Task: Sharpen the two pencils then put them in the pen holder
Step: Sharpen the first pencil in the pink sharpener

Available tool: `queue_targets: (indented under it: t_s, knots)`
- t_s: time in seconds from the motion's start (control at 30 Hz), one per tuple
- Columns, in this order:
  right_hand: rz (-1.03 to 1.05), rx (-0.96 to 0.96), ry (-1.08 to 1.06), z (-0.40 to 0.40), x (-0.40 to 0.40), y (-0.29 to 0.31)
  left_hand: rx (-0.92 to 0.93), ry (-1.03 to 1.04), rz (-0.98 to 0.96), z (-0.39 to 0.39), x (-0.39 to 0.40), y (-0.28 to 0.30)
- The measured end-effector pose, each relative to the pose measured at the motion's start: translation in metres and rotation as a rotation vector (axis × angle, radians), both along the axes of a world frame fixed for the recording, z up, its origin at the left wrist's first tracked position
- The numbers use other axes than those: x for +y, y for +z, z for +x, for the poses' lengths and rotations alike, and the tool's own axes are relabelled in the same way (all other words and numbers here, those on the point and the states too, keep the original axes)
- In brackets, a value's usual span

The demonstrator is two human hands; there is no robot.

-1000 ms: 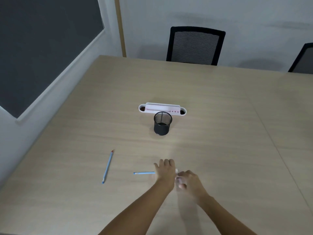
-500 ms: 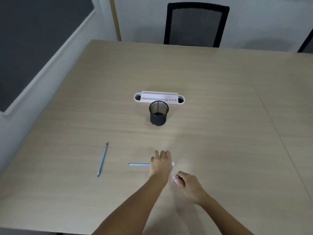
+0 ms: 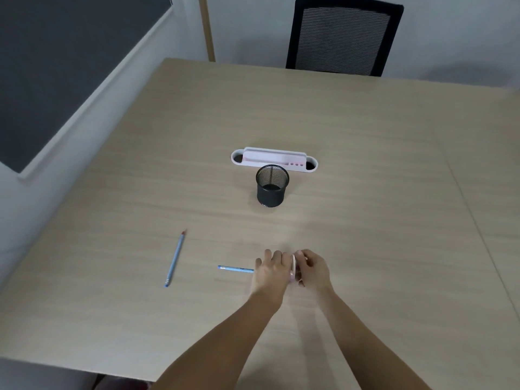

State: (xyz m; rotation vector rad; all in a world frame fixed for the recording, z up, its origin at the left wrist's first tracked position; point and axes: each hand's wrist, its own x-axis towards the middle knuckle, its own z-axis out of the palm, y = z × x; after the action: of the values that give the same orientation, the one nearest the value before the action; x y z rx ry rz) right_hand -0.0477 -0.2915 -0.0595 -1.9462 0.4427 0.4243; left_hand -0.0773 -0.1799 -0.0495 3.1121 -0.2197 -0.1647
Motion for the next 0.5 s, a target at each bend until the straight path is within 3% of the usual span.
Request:
queue_targets:
  t_s: [0.2,0.33,0.5]
  knots:
    - [-0.191,-0.009,0.055,-0.035,0.006,-0.015,0.041,0.028,-0.015,0.004,0.0,0.0]
    - [-0.069,-0.019,0.056,-0.085,0.003,0.011,0.007,0.032,-0.019,0.005,0.0,-0.004]
    - [0.107,-0.021,0.038,-0.043,-0.002,0.047,0.015,0.006,-0.04,0.003,-0.001,-0.008]
